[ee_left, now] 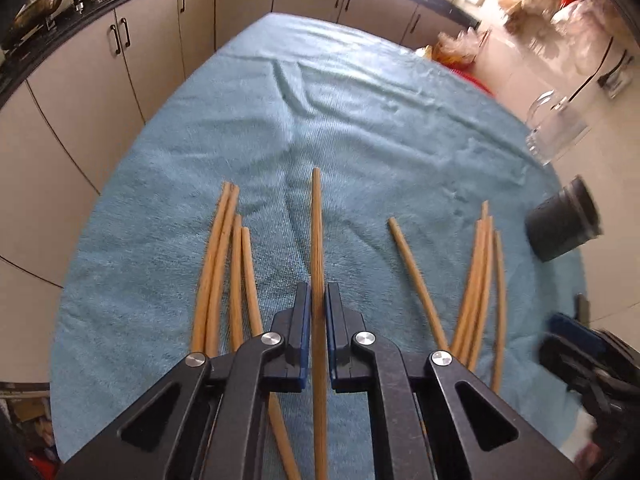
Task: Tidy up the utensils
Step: 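Close the left gripper on one wooden chopstick while the right gripper grasps another, then lift the held chopsticks upright and carry both grippers toward the black utensil holder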
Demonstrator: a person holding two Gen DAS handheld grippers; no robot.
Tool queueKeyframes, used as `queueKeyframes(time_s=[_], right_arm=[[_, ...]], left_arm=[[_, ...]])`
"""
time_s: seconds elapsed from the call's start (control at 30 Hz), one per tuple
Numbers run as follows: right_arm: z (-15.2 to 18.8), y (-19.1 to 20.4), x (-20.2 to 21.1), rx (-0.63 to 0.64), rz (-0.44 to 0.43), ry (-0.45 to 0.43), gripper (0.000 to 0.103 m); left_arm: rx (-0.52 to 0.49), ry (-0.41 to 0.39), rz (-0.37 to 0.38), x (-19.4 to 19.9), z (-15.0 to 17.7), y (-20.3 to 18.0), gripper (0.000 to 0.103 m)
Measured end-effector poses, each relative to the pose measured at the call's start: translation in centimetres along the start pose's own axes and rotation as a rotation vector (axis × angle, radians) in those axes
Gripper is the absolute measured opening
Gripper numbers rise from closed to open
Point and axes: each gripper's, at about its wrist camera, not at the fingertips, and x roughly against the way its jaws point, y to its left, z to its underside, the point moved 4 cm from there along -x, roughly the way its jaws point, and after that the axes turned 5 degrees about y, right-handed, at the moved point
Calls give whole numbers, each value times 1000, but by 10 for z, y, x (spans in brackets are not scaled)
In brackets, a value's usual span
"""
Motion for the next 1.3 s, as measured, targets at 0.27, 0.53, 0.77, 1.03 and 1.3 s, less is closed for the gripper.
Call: queueKeyframes(time_s=[0.27,0.53,0.77,1.03,1.3], right_arm=[[-26,31,-64,89,21,131,40],[-33,37,-101,113,47,211,22],[-29,33,-85,92,-34,167,8],[-13,37,-6,98,-83,-73,8],[18,31,59,76,-90,-281,8]], left_arm=[[20,-61,52,31,8,11,7],[25,-79,79,42,10,14,7],[15,-102,93,50,13,8,7],[-23,-186,110,80,20,-12,7],[-56,-258,129,107,32,-27,7]])
